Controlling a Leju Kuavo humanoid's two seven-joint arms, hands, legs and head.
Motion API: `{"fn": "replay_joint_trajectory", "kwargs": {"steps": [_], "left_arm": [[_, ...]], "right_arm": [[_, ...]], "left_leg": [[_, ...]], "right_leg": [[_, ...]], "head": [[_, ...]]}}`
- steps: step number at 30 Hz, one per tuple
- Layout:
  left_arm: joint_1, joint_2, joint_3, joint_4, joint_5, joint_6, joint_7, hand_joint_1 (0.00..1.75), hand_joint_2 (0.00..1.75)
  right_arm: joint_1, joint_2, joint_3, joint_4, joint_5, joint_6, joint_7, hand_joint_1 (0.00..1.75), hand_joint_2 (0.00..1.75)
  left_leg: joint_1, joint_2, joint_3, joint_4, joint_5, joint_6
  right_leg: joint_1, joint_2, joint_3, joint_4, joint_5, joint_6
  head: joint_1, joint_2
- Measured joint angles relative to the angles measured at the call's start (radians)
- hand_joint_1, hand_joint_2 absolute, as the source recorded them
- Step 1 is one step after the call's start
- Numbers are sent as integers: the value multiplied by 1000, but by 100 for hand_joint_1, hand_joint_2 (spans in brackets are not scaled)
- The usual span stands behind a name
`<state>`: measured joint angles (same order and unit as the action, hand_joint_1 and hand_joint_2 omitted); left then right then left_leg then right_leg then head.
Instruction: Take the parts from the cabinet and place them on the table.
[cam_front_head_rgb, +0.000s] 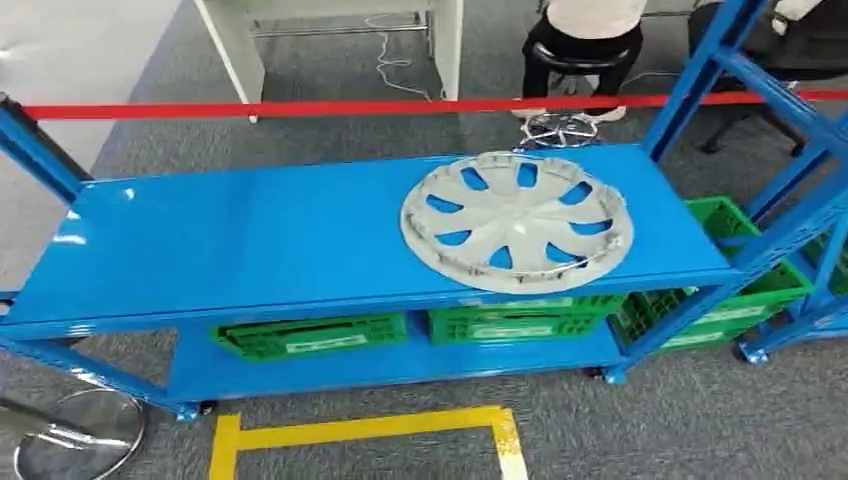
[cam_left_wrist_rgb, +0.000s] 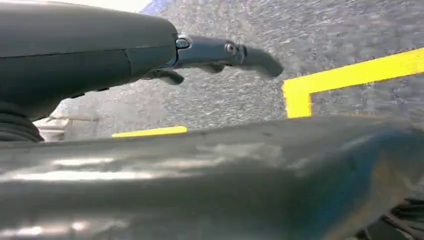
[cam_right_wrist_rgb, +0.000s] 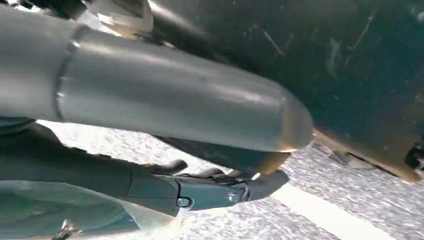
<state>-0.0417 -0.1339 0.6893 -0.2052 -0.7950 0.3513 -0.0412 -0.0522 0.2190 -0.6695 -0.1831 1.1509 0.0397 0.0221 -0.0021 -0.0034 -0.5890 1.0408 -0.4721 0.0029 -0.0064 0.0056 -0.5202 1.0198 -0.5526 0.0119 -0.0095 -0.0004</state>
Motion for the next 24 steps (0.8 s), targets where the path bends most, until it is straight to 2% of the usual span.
{"fn": "replay_joint_trajectory", "kwargs": {"steps": [1,2,3,4,6,7,8,9,11,12,13,14,16,17,18,19,20,21,22,23,24], "left_arm": [[2,0,3,0,5,-3,0,0,0],[4,-1,5,0,5,-3,-1,0,0],[3,-1,6,0,5,-2,-2,0,175],[1,-1,9,0,5,-2,-2,0,175],[-3,-6,13,0,5,-3,-2,0,175],[-4,-5,14,0,7,-8,9,0,175],[-5,-4,11,-3,17,-17,18,0,175],[-4,-3,6,-8,27,-26,23,0,175],[-5,0,-12,-21,56,-40,24,0,175],[-6,3,-21,-28,73,-47,24,0,175],[-8,6,-32,-35,91,-54,24,0,175],[-7,9,-44,-41,108,-62,24,0,0],[-7,16,-70,-50,144,-77,24,0,0],[-7,20,-83,-53,160,-83,25,0,0],[-2,24,-97,-57,178,-89,26,0,0],[3,27,-110,-58,193,-97,26,0,0],[10,29,-123,-58,209,-105,26,0,0],[19,30,-137,-58,226,-112,27,0,0],[32,31,-151,-58,245,-119,29,0,0],[45,33,-164,-58,259,-124,32,0,0],[58,35,-177,-58,275,-132,34,0,0]], "right_arm": [[0,0,-1,0,-1,-3,3,0,0],[-2,0,-1,0,-2,-5,3,0,0],[-2,0,-2,-1,-2,-7,5,0,175],[-2,0,-2,-1,-2,-8,5,0,175],[-2,0,-2,-1,-2,-13,5,0,175],[3,0,-2,-1,-2,-16,9,0,175],[10,-2,1,-1,-12,-17,14,0,175],[13,-5,4,-1,-25,-18,13,0,175],[22,-11,18,-1,-61,-18,17,0,175],[31,-16,28,-1,-87,-19,16,0,175],[35,-16,37,0,-113,-19,15,0,175],[37,-21,47,0,-139,-19,13,0,175],[38,-26,73,-1,-191,-20,10,0,175],[38,-27,85,-2,-214,-20,9,0,175],[39,-30,98,-5,-240,-20,8,0,175],[39,-34,111,-8,-263,-21,8,0,175],[40,-37,124,-13,-286,-21,8,0,0],[42,-41,137,-18,-309,-21,8,0,0],[44,-47,153,-27,-335,-21,6,0,0],[46,-50,166,-36,-355,-21,6,0,0],[49,-55,179,-46,-377,-21,6,0,0]], "left_leg": [[0,0,1,-3,-1,3],[8,0,11,-13,1,9],[12,1,18,-19,1,15],[12,1,19,-20,0,19],[11,2,21,-20,-5,24],[11,2,22,-20,-8,25],[11,2,26,-20,-10,25],[12,2,32,-20,-15,23],[13,1,49,-19,-26,18],[13,0,54,-19,-32,12],[4,-1,54,-12,-39,4],[6,0,55,-15,-37,-1],[8,2,59,-21,-35,-6],[8,2,61,-18,-41,-11],[10,2,60,-7,-54,-17],[10,2,40,38,-82,-21],[11,2,2,118,-123,-24],[11,2,-39,203,-158,-25],[11,2,-78,282,-182,-25],[10,2,-95,305,-176,-24],[10,2,-88,283,-147,-21]], "right_leg": [[0,-1,4,-5,-1,5],[3,0,15,-4,-7,12],[1,-2,5,19,-25,16],[1,-2,-22,68,-54,18],[-3,-2,-124,246,-127,25],[-3,-3,-162,303,-137,27],[-3,-3,-178,312,-121,28],[-4,-3,-170,276,-78,28],[-7,-8,-95,99,35,27],[-7,-10,-67,28,57,26],[-4,-8,-56,12,44,21],[-3,-4,-48,17,47,9],[1,0,-51,18,46,0],[-5,-1,-47,11,48,-6],[-6,-4,-42,9,49,-13],[-6,-7,-39,9,46,-19],[-5,-10,-38,9,45,-22],[-4,-11,-37,9,43,-24],[-2,-12,-36,10,41,-26],[-1,-11,-34,10,40,-28],[-1,-11,-31,10,38,-28]], "head": [[-2,0],[-2,0],[2,0],[5,0],[6,0],[7,0],[8,0],[7,0],[8,0],[9,0],[12,0],[11,0],[11,0],[10,0],[10,0],[4,0],[5,0],[4,0],[4,0],[5,0],[4,0]]}}
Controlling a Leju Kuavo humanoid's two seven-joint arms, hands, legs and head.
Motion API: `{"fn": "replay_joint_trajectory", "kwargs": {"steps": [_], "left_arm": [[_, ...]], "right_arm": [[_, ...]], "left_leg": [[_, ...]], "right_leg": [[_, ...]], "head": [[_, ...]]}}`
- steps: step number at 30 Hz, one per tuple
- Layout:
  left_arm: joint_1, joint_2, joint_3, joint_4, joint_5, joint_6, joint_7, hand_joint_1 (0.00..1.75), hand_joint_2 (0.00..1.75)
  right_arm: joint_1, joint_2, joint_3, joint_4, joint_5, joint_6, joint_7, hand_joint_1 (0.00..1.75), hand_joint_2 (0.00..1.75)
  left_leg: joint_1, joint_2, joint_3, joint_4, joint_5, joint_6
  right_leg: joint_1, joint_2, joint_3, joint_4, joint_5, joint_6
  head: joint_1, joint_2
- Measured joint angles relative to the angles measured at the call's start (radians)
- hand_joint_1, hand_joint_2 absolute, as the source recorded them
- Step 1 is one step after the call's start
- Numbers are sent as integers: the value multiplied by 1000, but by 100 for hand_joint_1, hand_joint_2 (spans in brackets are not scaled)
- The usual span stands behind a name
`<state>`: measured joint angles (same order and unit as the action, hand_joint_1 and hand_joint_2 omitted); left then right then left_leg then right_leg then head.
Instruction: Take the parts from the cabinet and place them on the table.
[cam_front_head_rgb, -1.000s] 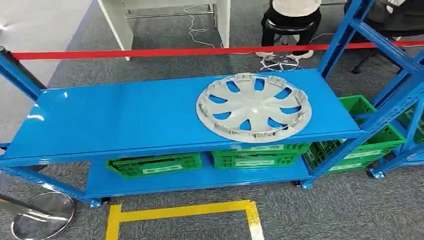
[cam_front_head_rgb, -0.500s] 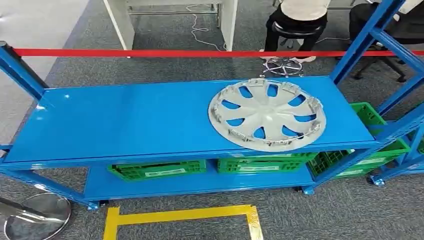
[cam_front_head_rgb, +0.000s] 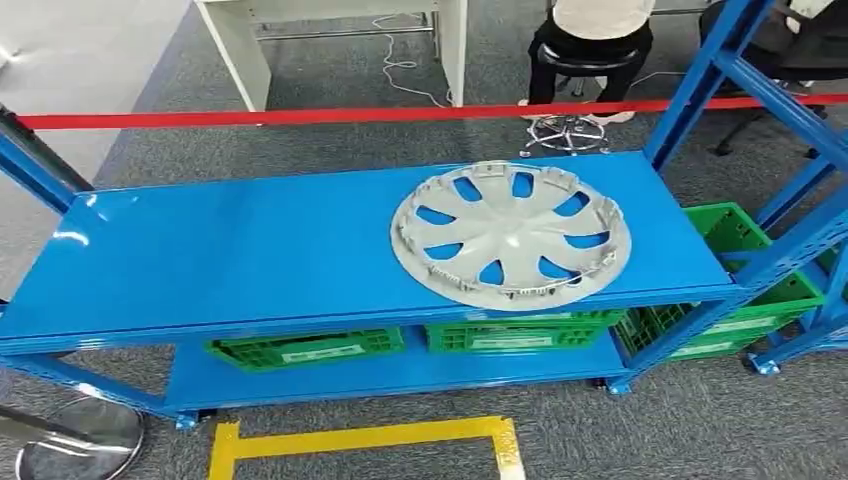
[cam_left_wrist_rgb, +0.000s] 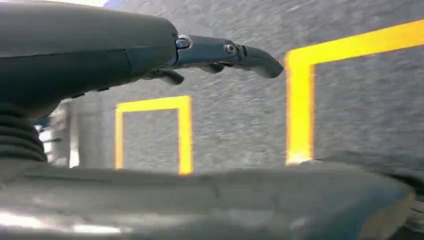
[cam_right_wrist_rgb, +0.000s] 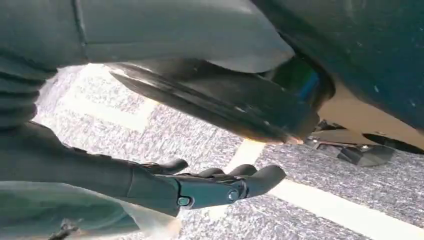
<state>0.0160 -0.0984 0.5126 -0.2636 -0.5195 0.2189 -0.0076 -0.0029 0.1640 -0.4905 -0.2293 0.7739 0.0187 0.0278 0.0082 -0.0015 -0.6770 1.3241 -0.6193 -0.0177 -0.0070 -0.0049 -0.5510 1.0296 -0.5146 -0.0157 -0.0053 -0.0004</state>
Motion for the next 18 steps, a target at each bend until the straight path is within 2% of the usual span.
{"fn": "replay_joint_trajectory", "kwargs": {"steps": [1,3,4,5,7,8,9,10,12,13,14,15,16,18], "left_arm": [[15,3,-15,1,17,-6,0,0,0],[39,9,-44,2,48,-20,0,0,0],[46,13,-56,2,63,-25,1,0,0],[50,13,-70,2,77,-32,1,0,0],[65,19,-101,2,112,-45,1,0,0],[71,23,-117,2,128,-53,1,0,0],[75,24,-134,1,146,-60,1,0,0],[75,29,-150,-2,162,-67,1,0,0],[69,34,-183,-19,196,-81,1,0,0],[65,36,-198,-30,212,-89,1,0,0],[61,39,-212,-43,226,-95,1,0,0],[54,39,-224,-57,240,-100,1,0,0],[47,41,-237,-74,253,-106,1,0,0],[31,43,-262,-108,278,-116,1,0,0]], "right_arm": [[2,-2,16,-15,-27,-1,0,0,0],[3,-8,44,-42,-74,-4,-2,0,0],[2,-8,56,-50,-96,-5,-3,0,0],[1,-19,69,-61,-117,-8,-3,0,0],[5,-34,96,-80,-169,-11,-5,0,0],[7,-37,108,-84,-190,-11,-5,0,0],[11,-44,126,-91,-220,-11,-6,0,0],[21,-50,141,-92,-245,-11,-7,0,175],[45,-60,172,-92,-294,-11,-7,0,175],[59,-62,186,-91,-319,-11,-8,0,175],[75,-64,199,-88,-340,-11,-8,0,175],[94,-68,210,-83,-360,-11,-8,0,175],[111,-71,221,-76,-380,-11,-8,0,175],[142,-82,244,-64,-417,-11,-9,0,175]], "left_leg": [[0,0,24,-64,48,5],[-5,0,101,-249,146,23],[-9,0,115,-276,129,27],[-10,0,118,-293,128,26],[-14,-1,115,-291,129,29],[-12,-1,118,-297,131,33],[-1,2,126,-312,138,40],[-2,2,128,-314,139,46],[-2,3,126,-314,137,51],[-2,3,126,-313,137,52],[-2,3,126,-313,136,52],[-2,3,127,-313,135,51],[-2,2,129,-312,134,50],[-1,0,135,-310,129,43]], "right_leg": [[1,2,4,0,-2,1],[2,4,12,0,-6,5],[5,2,0,-1,-9,9],[6,3,8,2,-12,17],[3,0,3,-6,-8,27],[4,1,3,-9,-8,32],[4,2,6,-2,-16,39],[5,3,-5,25,-38,43],[2,4,-79,176,-125,50],[2,4,-119,254,-157,52],[2,4,-141,296,-163,55],[0,4,-141,285,-141,56],[-2,4,-118,234,-102,57],[-6,2,-30,52,-12,55]], "head": [[-1,0],[-1,0],[2,0],[0,0],[2,0],[3,0],[3,0],[7,0],[10,0],[10,0],[11,0],[10,0],[11,0],[11,0]]}}
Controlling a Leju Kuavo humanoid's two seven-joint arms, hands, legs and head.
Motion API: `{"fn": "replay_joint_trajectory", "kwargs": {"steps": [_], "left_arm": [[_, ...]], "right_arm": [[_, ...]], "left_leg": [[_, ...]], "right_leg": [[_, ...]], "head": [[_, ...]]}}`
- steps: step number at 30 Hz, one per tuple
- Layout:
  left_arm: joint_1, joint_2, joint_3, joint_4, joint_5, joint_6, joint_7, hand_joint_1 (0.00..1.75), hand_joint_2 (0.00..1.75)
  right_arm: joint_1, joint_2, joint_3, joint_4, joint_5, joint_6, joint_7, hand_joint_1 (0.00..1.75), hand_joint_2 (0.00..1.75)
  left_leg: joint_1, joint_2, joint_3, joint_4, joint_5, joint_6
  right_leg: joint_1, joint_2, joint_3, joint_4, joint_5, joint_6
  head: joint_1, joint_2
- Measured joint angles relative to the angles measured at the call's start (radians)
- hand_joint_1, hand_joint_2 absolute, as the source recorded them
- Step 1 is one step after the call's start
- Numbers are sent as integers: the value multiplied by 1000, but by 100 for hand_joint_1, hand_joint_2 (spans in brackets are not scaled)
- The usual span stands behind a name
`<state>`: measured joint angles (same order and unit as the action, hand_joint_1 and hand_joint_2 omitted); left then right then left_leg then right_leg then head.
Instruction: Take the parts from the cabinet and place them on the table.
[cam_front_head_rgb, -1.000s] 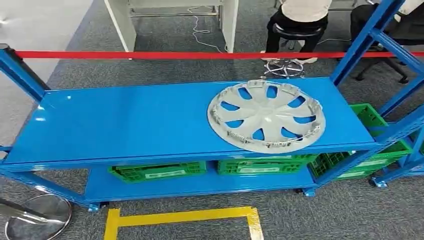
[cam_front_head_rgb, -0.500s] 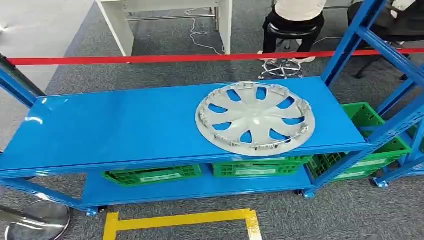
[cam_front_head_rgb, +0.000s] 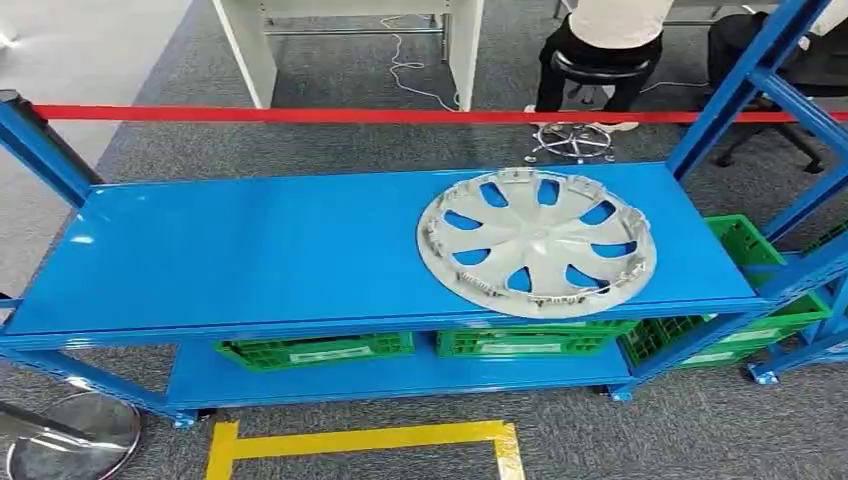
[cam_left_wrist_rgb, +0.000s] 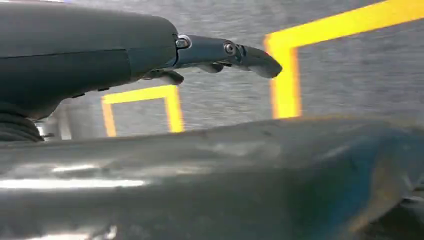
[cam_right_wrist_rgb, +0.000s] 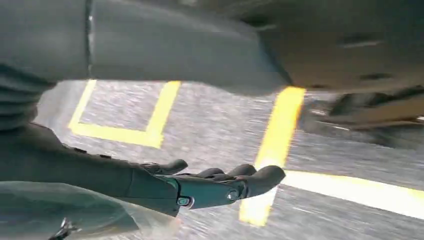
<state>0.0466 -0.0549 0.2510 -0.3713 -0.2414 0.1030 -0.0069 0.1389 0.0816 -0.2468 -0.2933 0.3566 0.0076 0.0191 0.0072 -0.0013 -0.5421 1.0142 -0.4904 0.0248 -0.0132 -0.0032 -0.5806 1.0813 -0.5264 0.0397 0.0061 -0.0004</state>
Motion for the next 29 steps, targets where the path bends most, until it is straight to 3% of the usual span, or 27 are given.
{"fn": "replay_joint_trajectory", "kwargs": {"steps": [1,3,4,5,7,8,10,15,16,17,29], "left_arm": [[-6,3,-14,-17,15,-7,0,0,0],[-15,11,-41,-39,44,-17,0,0,0],[-15,16,-59,-47,62,-27,0,0,0],[-11,22,-73,-49,78,-32,0,0,0],[6,25,-98,-49,106,-45,1,0,0],[19,26,-112,-49,121,-51,2,0,0],[45,30,-141,-49,149,-63,2,0,0],[80,41,-190,-48,218,-91,3,0,0],[84,42,-197,-48,229,-97,3,0,0],[87,42,-199,-48,236,-99,3,0,0],[100,48,-224,-48,242,-100,2,0,0]], "right_arm": [[11,-6,14,5,-19,0,-1,0,175],[29,-13,41,11,-63,-1,-3,0,175],[38,-16,56,11,-87,-2,-3,0,175],[41,-19,73,11,-112,-2,-4,0,175],[38,-28,98,3,-155,-3,-7,0,175],[33,-33,111,-6,-177,-6,-10,0,0],[26,-41,138,-24,-218,-6,-13,0,0],[13,-54,186,-57,-321,-6,-16,0,0],[11,-57,190,-62,-339,-7,-16,0,0],[11,-59,196,-65,-347,-7,-16,0,0],[9,-67,224,-84,-356,-7,-16,0,0]], "left_leg": [[-2,0,1,2,-4,-7],[-6,1,1,4,-8,-18],[-8,1,2,7,-11,-16],[-8,1,3,5,-7,5],[-8,1,6,1,-7,5],[-8,1,8,-1,-7,4],[-8,1,13,-5,-7,3],[-8,0,14,-9,-5,-4],[-7,0,14,-11,-5,-17],[-6,0,14,-11,-5,-22],[-10,0,14,-9,-7,-24]], "right_leg": [[0,-2,23,-57,3,-5],[3,5,36,-59,10,-20],[2,4,37,-61,14,-21],[2,3,37,-61,14,-19],[4,4,37,-61,12,-23],[4,4,38,-61,11,-24],[5,2,40,-61,8,-30],[6,1,41,-61,6,-32],[6,1,41,-60,6,-32],[7,1,41,-60,6,-33],[1,1,42,-60,6,-31]], "head": [[0,0],[-4,0],[-3,0],[-3,0],[-3,0],[-3,0],[-3,0],[-3,0],[-3,0],[-3,0],[-2,0]]}}
